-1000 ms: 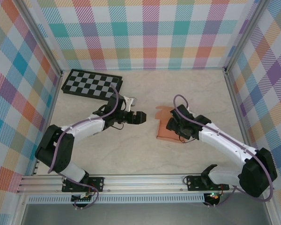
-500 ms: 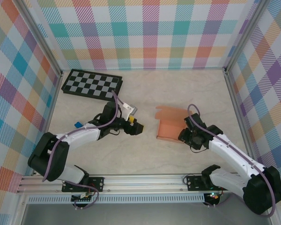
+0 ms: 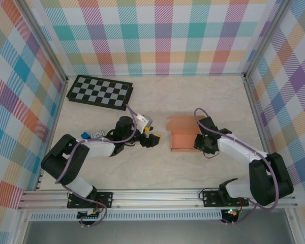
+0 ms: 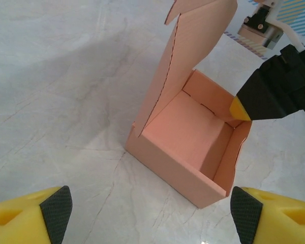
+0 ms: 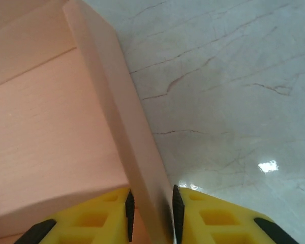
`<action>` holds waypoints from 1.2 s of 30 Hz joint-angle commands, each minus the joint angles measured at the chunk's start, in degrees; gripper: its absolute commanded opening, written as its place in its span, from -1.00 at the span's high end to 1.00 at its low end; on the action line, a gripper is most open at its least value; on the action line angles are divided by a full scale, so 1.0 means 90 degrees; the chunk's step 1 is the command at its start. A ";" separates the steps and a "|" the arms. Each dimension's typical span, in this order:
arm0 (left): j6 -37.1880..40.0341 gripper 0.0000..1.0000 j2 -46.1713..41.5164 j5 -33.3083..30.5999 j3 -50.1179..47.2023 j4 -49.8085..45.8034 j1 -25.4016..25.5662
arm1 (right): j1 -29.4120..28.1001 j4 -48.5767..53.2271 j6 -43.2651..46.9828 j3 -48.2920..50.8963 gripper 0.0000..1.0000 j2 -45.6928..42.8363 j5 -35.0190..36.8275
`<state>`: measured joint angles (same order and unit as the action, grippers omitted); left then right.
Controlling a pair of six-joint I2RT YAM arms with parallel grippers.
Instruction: Fold the paper box
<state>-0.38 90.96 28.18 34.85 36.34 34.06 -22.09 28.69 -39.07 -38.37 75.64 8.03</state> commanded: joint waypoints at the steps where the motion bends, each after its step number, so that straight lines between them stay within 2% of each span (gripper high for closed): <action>1: 0.0045 -0.66 -0.0115 -0.0406 -0.0082 0.0405 0.0212 | 0.0023 -0.0227 0.0488 -0.0197 0.53 0.0072 -0.0082; 5: -0.0293 -0.66 -0.0082 -0.0668 -0.0119 0.0408 0.0287 | -0.0042 -0.0237 0.0490 -0.0359 0.67 0.0030 -0.0201; 9: -0.0595 -0.66 -0.0065 -0.1295 -0.0230 0.0358 0.0291 | -0.0320 -0.0379 0.0316 -0.0627 0.66 0.0267 -0.0305; 11: -0.0672 -0.66 -0.0012 -0.1442 -0.0155 0.0251 0.0287 | -0.0491 -0.0400 0.0358 -0.0822 0.56 0.0554 -0.0234; 13: -0.0806 -0.65 0.0075 -0.1546 0.0008 0.0073 0.0264 | -0.0557 -0.0406 0.0434 -0.0944 0.37 0.0756 -0.0170; 17: -0.1384 -0.62 0.0157 -0.1581 0.0255 -0.0061 0.0113 | -0.0554 -0.0388 0.0602 -0.1048 0.22 0.0691 -0.0360; 22: -0.1566 -0.54 0.0102 -0.1479 0.0311 -0.0579 0.0064 | -0.0555 -0.0243 0.0618 -0.0821 0.19 0.0113 -0.0257; 25: -0.1635 -0.47 0.0056 -0.1637 0.0145 -0.0673 0.0007 | -0.0540 -0.0274 0.0723 -0.0474 0.05 -0.0467 -0.0203; 28: -0.1610 -0.46 0.0081 -0.1675 0.0046 -0.0580 0.0004 | -0.0319 -0.0642 0.0903 -0.0046 -0.02 -0.1080 -0.0803; 30: -0.1525 -0.46 0.0222 -0.1693 0.0197 -0.0707 0.0004 | 0.0072 -0.0755 0.0843 0.0124 -0.01 -0.1282 -0.1343; 33: -0.1451 -0.46 0.0513 -0.1545 0.0511 -0.0887 0.0004 | 0.0712 -0.0955 0.0718 0.0202 0.10 -0.1094 -0.2360; 36: -0.1476 -0.46 0.0628 -0.1575 0.0586 -0.0930 0.0004 | 0.1052 -0.1226 0.0654 0.0151 0.23 -0.0615 -0.3206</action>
<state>-14.09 95.79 13.96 38.57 29.50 34.68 -14.46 21.63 -32.67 -37.45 67.24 -9.87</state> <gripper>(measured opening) 0.728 0.395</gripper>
